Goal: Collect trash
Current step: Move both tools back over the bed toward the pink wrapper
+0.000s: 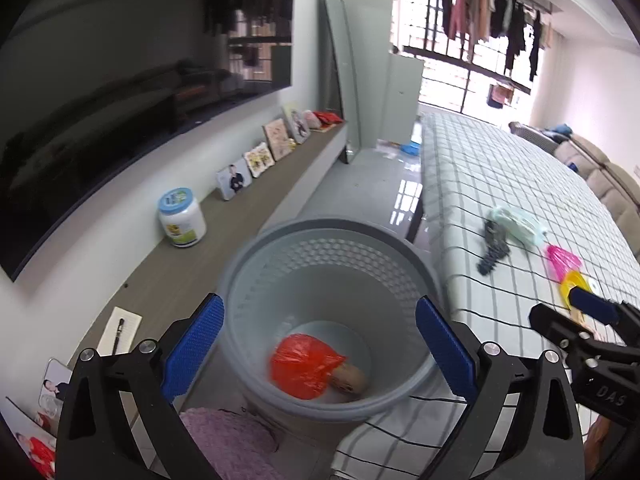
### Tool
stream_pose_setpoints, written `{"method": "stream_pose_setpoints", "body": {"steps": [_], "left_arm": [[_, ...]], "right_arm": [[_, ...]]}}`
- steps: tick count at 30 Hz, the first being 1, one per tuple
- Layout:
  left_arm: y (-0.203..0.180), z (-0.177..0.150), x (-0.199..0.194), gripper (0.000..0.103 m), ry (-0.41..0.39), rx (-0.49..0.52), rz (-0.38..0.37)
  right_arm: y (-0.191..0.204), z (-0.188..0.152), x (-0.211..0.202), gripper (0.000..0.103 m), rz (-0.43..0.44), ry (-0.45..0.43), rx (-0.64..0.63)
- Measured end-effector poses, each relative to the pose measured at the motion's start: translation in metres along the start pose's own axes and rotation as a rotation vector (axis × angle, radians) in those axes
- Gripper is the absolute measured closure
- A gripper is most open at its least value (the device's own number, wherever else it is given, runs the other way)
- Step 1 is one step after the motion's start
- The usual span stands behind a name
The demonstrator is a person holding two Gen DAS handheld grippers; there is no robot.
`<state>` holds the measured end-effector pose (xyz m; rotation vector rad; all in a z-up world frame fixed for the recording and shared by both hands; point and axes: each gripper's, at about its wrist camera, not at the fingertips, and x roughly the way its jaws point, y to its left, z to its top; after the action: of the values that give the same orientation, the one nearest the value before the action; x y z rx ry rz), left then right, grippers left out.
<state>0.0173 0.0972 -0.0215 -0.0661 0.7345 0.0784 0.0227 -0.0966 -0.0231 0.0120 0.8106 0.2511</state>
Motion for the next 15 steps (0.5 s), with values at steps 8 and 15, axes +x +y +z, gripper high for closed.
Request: {"method": "stream_pose_setpoints", "body": {"steps": [8,15], "left_arm": [[-0.058,-0.012,0.007,0.008,0.065,0.071,-0.116],[-0.101,-0.021,0.011,0.008,0.095,0.116,-0.143]], "right_arm": [[-0.065,-0.026,-0.034,0.028,-0.101,0.010,0.027],[-0.116,-0.054,-0.041,0.028,-0.169,0.070,0.018]]}}
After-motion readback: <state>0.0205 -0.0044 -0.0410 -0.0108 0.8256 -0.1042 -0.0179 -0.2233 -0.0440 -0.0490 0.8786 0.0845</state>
